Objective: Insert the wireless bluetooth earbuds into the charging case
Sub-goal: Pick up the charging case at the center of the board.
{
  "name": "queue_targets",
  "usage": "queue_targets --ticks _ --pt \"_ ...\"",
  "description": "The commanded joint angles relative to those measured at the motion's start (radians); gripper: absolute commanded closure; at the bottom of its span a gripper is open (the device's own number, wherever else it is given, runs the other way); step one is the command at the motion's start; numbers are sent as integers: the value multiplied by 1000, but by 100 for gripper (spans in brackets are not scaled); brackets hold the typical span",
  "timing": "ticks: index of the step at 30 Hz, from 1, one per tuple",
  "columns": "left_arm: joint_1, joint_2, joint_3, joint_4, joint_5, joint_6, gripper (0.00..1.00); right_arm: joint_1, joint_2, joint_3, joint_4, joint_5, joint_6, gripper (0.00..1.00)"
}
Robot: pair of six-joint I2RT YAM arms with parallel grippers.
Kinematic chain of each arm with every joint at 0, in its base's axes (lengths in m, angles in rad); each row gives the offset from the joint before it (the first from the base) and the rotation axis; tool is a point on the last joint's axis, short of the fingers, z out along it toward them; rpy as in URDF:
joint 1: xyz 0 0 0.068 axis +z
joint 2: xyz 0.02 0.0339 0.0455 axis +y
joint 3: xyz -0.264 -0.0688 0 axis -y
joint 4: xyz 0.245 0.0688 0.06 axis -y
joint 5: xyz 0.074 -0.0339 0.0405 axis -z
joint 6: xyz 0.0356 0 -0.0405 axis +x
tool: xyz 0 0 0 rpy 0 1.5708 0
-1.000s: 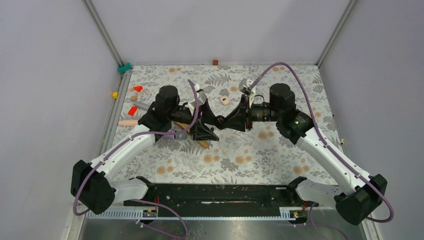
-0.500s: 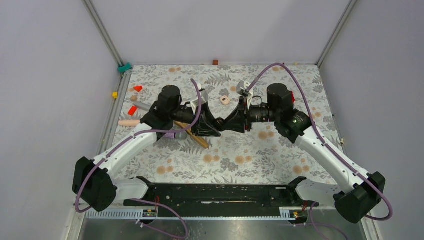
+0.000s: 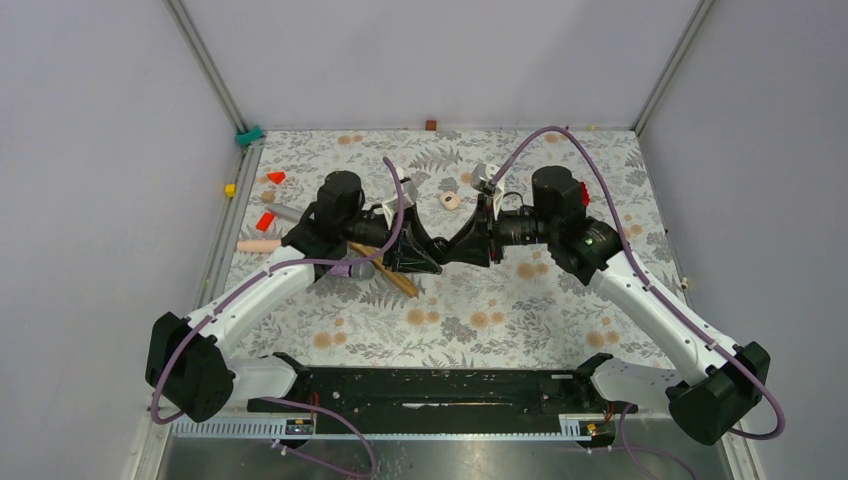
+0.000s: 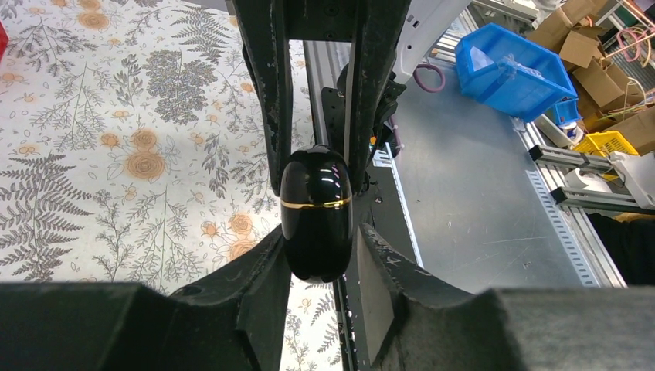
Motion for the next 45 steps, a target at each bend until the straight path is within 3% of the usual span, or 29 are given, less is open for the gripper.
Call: queue_targets --ticks 1,6,10,22,27,31,34,45 --pt "-15 -8 14 61 51 -10 58 3 12 30 -17 43 -34 76" --pt "-17 -4 16 61 52 -13 54 7 16 33 -25 42 -39 76" --pt "-18 -4 16 60 52 -12 57 10 16 35 -27 45 -41 76" --pt "-18 -3 20 37 46 12 99 17 17 36 -33 48 -54 73" --pt "-19 -6 14 34 48 21 100 17 12 37 -35 34 -52 61" --pt "-20 -10 10 32 57 26 100 7 3 42 -37 31 -47 40" --pt "-19 -12 7 28 61 32 100 -6 -9 42 -37 40 -47 32" --pt "-19 -16 3 27 69 35 100 -48 -59 41 -35 73 -58 27"
